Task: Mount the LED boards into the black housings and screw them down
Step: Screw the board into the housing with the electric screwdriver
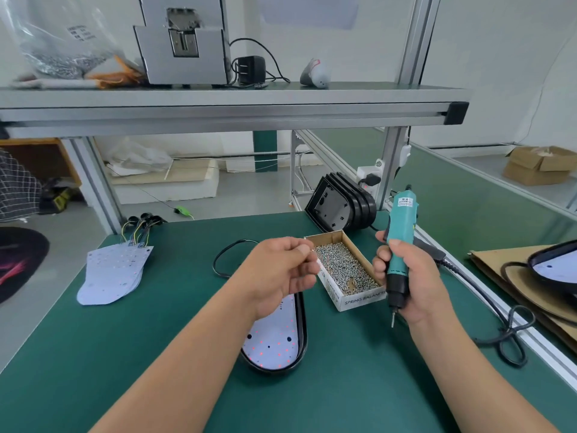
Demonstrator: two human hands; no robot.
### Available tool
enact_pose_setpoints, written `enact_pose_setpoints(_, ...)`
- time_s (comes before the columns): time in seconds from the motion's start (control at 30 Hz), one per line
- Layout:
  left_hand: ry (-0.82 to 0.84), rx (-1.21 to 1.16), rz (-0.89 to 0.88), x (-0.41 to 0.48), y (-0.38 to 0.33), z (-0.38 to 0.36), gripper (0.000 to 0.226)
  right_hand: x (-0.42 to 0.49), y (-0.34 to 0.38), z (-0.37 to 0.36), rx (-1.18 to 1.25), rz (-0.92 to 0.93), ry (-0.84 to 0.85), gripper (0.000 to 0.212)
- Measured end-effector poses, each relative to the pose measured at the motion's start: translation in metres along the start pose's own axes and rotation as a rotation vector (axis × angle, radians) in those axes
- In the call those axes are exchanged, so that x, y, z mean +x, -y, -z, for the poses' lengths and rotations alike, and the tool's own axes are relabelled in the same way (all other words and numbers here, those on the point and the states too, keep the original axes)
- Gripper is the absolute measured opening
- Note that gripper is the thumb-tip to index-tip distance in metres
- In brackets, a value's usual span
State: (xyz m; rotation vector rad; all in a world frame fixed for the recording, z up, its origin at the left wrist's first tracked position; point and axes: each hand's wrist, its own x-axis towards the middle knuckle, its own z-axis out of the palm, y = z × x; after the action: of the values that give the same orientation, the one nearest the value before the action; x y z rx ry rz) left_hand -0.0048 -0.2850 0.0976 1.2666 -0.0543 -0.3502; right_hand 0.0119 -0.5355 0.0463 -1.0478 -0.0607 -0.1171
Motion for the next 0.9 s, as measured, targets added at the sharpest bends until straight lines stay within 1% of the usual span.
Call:
enact_pose_setpoints(0.1,0.051,-0.335,0.099,-0.016,-0.002,0.015,0.013,-0.006,-0.004,-0.016,0.028,0.015,0.058,0.035)
enact_pose_setpoints(0.17,0.043,-0.458,0.135,-0.024,-0.001,0.022,0.013,-0.010,-0.007,-0.027,0.047,0.011,0.085,0.034)
enact_pose_setpoints(0.2,0.031,-0.478,0.144,-0.028,0.000,0.026,0.014,-0.012,-0.008,-0.033,0.052,0.006,0.094,0.034)
enact_pose_setpoints(0.33,-0.010,-0.408,0.154,-0.039,0.006,0.037,0.016,-0.014,-0.009,-0.059,0.130,-0.027,0.108,0.028)
enact_pose_setpoints(0.53,-0.013,-0.326,0.142,-0.045,0.018,0.049,0.013,-0.006,-0.012,-0.096,0.273,-0.026,0.053,0.019)
enact_pose_setpoints(0.73,-0.033,-0.132,0.084,-0.049,0.028,0.058,0.013,0.001,-0.012,-0.123,0.460,0.066,0.024,0.005)
enact_pose_setpoints(0.9,-0.068,-0.091,0.062,-0.052,0.034,0.058,0.015,0.000,-0.017,-0.134,0.558,0.104,-0.048,0.008)
